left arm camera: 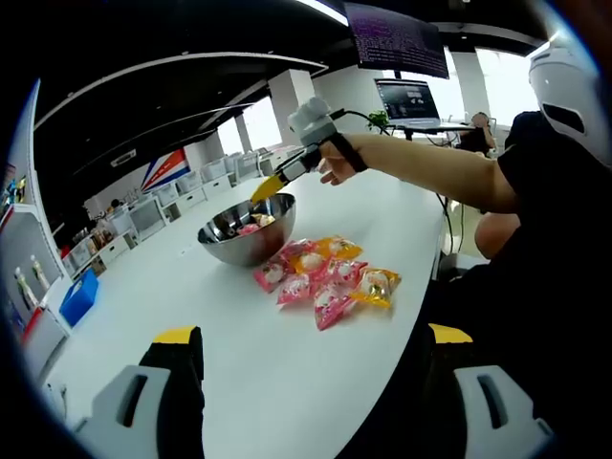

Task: Pick up the marshmallows scattered on the table and place them into the bowl on the table

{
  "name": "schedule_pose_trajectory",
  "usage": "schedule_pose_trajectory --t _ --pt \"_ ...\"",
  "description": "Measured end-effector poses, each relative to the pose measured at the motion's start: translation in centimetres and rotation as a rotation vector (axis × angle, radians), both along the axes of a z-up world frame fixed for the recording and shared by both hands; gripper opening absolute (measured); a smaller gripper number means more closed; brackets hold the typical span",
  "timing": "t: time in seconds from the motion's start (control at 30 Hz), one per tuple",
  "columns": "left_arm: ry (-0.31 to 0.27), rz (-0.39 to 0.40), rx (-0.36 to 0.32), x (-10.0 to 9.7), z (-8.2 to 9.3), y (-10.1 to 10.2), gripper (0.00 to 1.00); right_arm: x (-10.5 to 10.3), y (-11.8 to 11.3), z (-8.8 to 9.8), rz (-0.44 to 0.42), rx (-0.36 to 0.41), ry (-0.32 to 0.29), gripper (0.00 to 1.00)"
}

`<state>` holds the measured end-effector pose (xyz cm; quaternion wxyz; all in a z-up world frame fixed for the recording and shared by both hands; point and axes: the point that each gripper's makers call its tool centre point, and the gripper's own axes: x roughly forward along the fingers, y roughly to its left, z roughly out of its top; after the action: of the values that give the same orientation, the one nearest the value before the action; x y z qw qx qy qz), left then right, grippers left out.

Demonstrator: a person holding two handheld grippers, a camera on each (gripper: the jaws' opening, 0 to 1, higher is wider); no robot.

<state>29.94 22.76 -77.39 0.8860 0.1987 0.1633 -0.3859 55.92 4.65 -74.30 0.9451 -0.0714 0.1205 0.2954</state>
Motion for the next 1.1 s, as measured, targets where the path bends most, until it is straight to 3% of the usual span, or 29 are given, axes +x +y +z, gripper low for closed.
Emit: schedule_pose_trajectory --t 0.3,0.47,0.57,0.77,1.1 --pt "-0.002 -0.008 -0.004 0.0 0.1 -0.5 0.93 -2.1 -0.3 1.7 0.018 0.028 -0.039 0.97" --pt "-0.014 -0.021 -0.002 -0.1 0.4 -0.9 0.93 -4.7 -0.4 4.0 0.045 0.052 -0.078 0.97" --pt "-0.021 -0.023 -0.005 -0.1 0.6 -1.0 0.93 -5.2 -0.7 5.2 0.064 0.053 -0.096 0.97" --pt "-0.024 -0.015 -0.004 0.2 0.7 -1.1 0.93 -9.0 -1.7 7.6 0.113 0.063 -0.145 0.97" --pt "-0.033 -0.024 -0.001 -0.1 1.1 -1.5 0.93 -15.0 -2.5 7.4 0.18 0.069 -0.153 0.97"
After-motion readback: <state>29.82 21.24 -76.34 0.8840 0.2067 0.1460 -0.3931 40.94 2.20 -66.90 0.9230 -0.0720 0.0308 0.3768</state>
